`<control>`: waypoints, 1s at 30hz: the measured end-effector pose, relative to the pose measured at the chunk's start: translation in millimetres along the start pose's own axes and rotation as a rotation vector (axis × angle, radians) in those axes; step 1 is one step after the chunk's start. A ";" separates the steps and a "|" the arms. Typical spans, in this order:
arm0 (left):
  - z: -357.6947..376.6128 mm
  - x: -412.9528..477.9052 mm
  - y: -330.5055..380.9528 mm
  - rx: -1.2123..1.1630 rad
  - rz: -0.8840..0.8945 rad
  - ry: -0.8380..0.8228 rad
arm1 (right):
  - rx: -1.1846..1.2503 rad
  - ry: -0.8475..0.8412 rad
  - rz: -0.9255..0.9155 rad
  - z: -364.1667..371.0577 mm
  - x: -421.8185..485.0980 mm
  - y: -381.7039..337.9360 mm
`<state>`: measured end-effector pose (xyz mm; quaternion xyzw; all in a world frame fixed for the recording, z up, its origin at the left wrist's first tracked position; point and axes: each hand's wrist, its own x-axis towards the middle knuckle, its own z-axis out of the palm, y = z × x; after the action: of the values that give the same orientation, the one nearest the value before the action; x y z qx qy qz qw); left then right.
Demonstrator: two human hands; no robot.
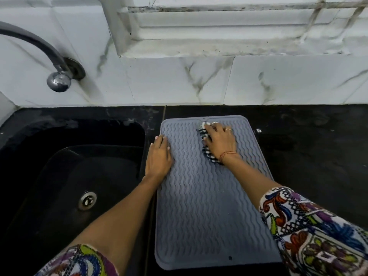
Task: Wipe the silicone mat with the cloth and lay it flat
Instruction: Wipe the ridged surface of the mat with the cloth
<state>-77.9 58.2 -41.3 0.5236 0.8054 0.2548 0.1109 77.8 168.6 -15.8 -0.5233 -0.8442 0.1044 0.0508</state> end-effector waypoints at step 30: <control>6.7 26.4 -18.3 -0.026 0.030 0.059 | 0.030 0.177 0.056 2.6 61.3 -12.0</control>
<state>-100.6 78.1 -54.3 0.5265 0.7969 0.2823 0.0899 39.4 217.9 -17.0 -0.5531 -0.8198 0.0719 0.1300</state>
